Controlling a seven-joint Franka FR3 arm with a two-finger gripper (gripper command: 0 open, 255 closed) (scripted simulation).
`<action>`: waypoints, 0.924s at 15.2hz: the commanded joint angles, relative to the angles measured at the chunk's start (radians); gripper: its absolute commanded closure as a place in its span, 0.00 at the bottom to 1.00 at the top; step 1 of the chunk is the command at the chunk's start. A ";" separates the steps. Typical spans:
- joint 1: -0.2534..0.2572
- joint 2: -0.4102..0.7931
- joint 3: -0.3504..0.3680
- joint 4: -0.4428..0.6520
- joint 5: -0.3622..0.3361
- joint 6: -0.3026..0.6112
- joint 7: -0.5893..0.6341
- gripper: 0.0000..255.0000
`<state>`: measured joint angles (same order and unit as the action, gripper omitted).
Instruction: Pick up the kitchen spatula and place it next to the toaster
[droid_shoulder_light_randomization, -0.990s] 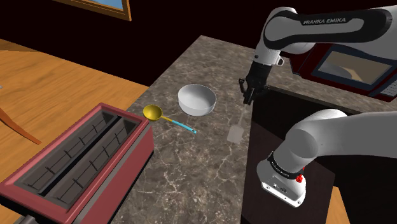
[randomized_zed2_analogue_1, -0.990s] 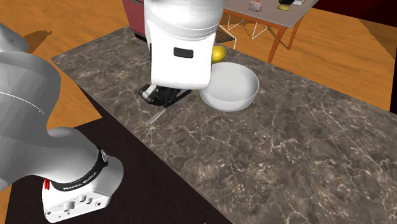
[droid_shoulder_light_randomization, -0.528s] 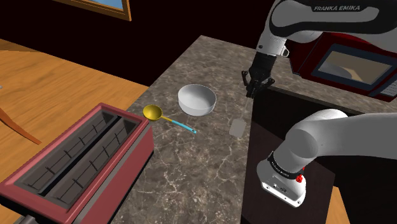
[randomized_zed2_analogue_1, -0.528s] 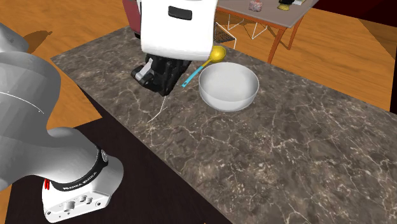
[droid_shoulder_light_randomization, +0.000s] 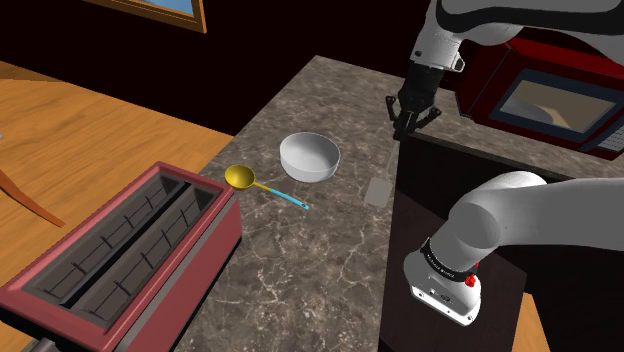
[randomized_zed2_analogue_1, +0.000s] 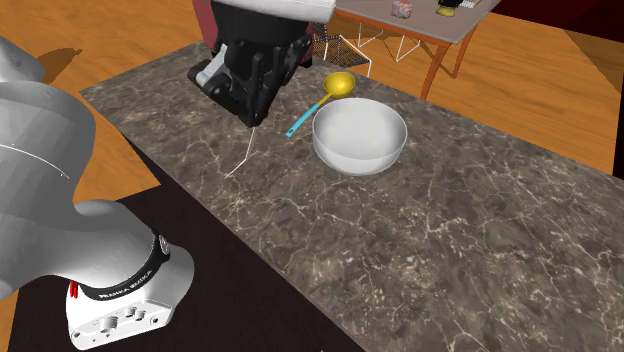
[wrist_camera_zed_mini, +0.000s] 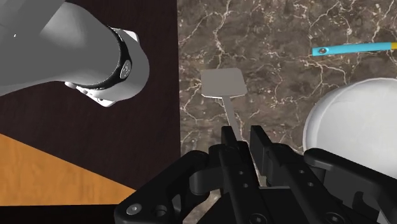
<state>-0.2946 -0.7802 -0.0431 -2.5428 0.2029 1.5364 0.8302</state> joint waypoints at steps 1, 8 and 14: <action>0.001 0.002 0.000 0.028 0.001 -0.026 0.007 1.00; 0.004 0.012 -0.003 0.122 0.001 -0.108 0.024 1.00; 0.055 -0.103 0.123 0.054 0.122 -0.120 0.162 1.00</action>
<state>-0.2503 -0.8626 0.0556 -2.4827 0.3000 1.4234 0.9631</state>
